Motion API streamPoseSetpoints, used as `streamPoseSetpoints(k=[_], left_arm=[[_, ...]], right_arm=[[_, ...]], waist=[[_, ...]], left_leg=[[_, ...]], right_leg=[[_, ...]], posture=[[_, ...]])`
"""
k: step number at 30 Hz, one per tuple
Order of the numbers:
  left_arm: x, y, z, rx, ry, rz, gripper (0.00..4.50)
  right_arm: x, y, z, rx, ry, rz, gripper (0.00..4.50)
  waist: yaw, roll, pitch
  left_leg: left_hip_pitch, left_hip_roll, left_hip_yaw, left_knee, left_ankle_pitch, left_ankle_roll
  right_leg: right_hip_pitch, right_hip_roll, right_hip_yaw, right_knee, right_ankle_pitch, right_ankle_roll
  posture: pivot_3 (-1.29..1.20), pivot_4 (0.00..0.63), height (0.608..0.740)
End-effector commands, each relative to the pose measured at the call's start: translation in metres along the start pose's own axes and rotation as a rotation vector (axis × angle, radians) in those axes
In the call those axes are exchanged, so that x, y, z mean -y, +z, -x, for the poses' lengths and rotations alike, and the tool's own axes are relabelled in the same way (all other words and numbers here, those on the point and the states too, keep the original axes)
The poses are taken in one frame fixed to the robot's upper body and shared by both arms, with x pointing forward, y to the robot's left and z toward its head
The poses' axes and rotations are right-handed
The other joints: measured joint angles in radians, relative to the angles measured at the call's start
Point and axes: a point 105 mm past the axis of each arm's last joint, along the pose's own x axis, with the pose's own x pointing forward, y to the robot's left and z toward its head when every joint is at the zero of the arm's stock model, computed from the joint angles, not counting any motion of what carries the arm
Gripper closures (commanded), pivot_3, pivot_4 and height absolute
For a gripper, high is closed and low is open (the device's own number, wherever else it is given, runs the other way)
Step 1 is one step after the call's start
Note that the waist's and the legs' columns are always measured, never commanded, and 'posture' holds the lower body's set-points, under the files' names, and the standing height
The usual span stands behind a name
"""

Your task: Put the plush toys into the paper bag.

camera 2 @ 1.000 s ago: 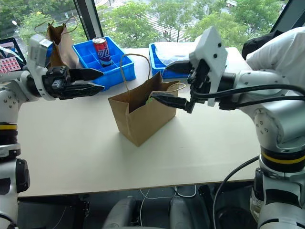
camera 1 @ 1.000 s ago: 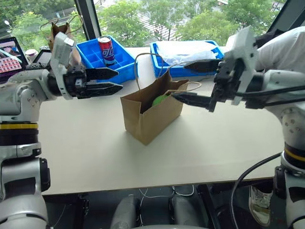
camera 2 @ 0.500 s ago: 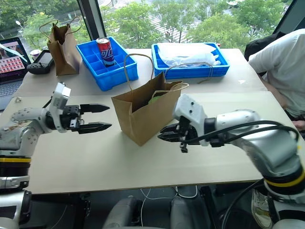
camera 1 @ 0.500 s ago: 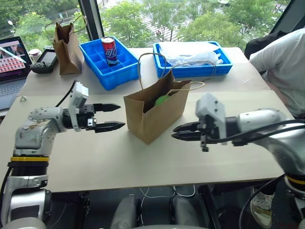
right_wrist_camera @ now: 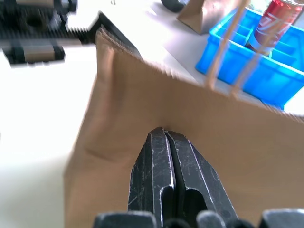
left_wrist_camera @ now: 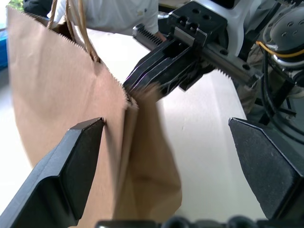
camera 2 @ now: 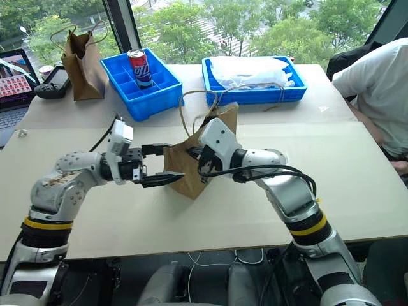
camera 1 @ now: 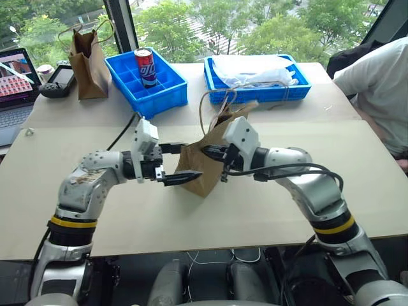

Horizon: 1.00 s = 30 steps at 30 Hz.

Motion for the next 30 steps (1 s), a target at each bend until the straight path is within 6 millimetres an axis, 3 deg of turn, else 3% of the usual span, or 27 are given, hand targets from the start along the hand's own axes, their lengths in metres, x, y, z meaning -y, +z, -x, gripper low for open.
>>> streamPoseSetpoints(k=[1, 7, 11, 20, 24, 26, 30], left_arm=[[0.009, 0.002, -0.013, -0.004, -0.013, -0.029, 0.00], [0.003, -0.011, -0.014, -0.077, 0.025, -0.042, 0.00], [-0.003, -0.017, -0.010, -0.122, 0.040, -0.067, 1.02], [-0.012, -0.014, -0.016, -0.086, 0.066, -0.082, 4.41], [-0.022, -0.011, -0.013, -0.099, 0.067, -0.125, 4.41], [-0.028, -0.006, -0.010, -0.111, 0.047, -0.174, 4.41], [-0.038, 0.008, -0.008, -0.131, -0.072, -0.297, 4.41]], right_arm=[[-0.001, 0.011, 0.000, 0.041, -0.009, 0.026, 4.47], [0.002, 0.009, 0.001, 0.036, -0.032, 0.023, 4.47], [0.005, 0.010, 0.003, 0.036, -0.049, 0.027, 4.50], [0.009, 0.012, 0.006, 0.034, -0.070, 0.033, 4.50], [0.013, 0.026, 0.025, 0.054, -0.061, 0.023, 4.50], [0.004, 0.033, 0.048, 0.048, 0.021, -0.005, 4.50], [-0.015, 0.027, 0.098, -0.080, 0.143, -0.076, 4.50]], waist=[[-0.001, 0.000, 0.000], [-0.001, 0.000, 0.000], [-0.002, 0.000, 0.000], [-0.001, 0.000, 0.000], [0.004, 0.000, 0.000], [0.006, 0.000, 0.000], [0.012, 0.000, 0.000]], left_leg=[[0.000, 0.000, 0.000, 0.000, 0.000, 0.000], [0.002, 0.000, 0.000, 0.000, 0.000, 0.000], [0.002, 0.000, 0.000, 0.000, 0.000, 0.000], [0.002, 0.000, 0.000, 0.000, 0.000, 0.000], [0.002, 0.000, 0.000, 0.000, 0.000, 0.000], [0.001, 0.000, 0.000, 0.000, 0.000, 0.000], [0.000, 0.000, -0.002, -0.001, -0.001, 0.001]], right_leg=[[0.000, 0.000, 0.000, 0.000, 0.000, 0.000], [0.001, 0.001, 0.000, 0.000, 0.000, 0.000], [0.001, 0.001, 0.000, 0.000, 0.000, 0.000], [0.002, 0.001, 0.000, 0.000, 0.000, 0.000], [0.002, 0.001, 0.000, 0.000, 0.000, 0.000], [0.001, 0.001, 0.000, -0.001, 0.000, 0.000], [0.002, 0.000, -0.002, -0.004, 0.000, 0.000]], posture=[[0.00, 0.150, 0.740], [0.00, 0.150, 0.740], [0.00, 0.150, 0.740], [0.00, 0.150, 0.740], [0.00, 0.150, 0.740], [0.00, 0.150, 0.740], [0.00, 0.150, 0.740]])
